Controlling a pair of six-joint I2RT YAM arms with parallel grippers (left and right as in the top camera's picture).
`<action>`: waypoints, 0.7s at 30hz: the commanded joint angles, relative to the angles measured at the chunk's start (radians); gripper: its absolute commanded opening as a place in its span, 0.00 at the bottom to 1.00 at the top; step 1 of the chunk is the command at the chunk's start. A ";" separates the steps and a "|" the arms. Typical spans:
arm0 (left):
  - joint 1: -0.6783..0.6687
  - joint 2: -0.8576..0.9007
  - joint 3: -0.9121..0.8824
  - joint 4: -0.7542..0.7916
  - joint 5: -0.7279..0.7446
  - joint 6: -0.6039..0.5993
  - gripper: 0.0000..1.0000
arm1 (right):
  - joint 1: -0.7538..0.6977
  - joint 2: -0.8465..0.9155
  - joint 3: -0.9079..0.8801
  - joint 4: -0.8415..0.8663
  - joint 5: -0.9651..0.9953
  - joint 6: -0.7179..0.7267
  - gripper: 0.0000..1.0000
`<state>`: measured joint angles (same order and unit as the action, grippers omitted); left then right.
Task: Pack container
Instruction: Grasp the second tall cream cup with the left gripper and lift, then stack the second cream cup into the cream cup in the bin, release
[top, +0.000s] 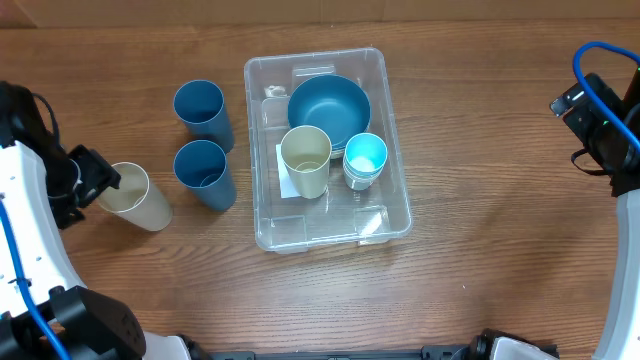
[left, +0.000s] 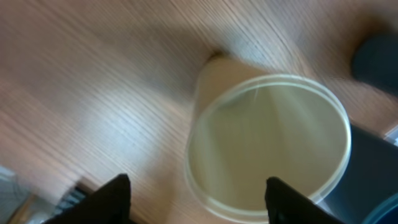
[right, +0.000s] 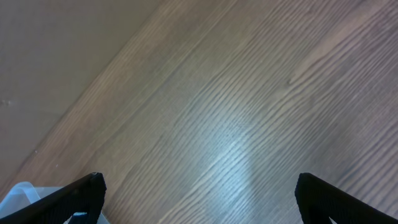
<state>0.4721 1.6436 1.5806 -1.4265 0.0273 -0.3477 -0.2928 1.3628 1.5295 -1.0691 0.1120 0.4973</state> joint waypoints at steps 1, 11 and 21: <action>0.020 -0.008 -0.160 0.117 0.039 0.006 0.50 | 0.000 -0.004 0.010 0.004 0.011 0.005 1.00; 0.099 -0.054 -0.026 0.022 0.070 -0.013 0.04 | 0.000 -0.004 0.010 0.004 0.011 0.005 1.00; -0.433 -0.174 0.648 -0.209 0.228 0.197 0.04 | 0.000 -0.004 0.010 0.004 0.011 0.005 1.00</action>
<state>0.2588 1.4689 2.1704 -1.6440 0.1642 -0.2710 -0.2928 1.3628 1.5295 -1.0695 0.1116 0.4973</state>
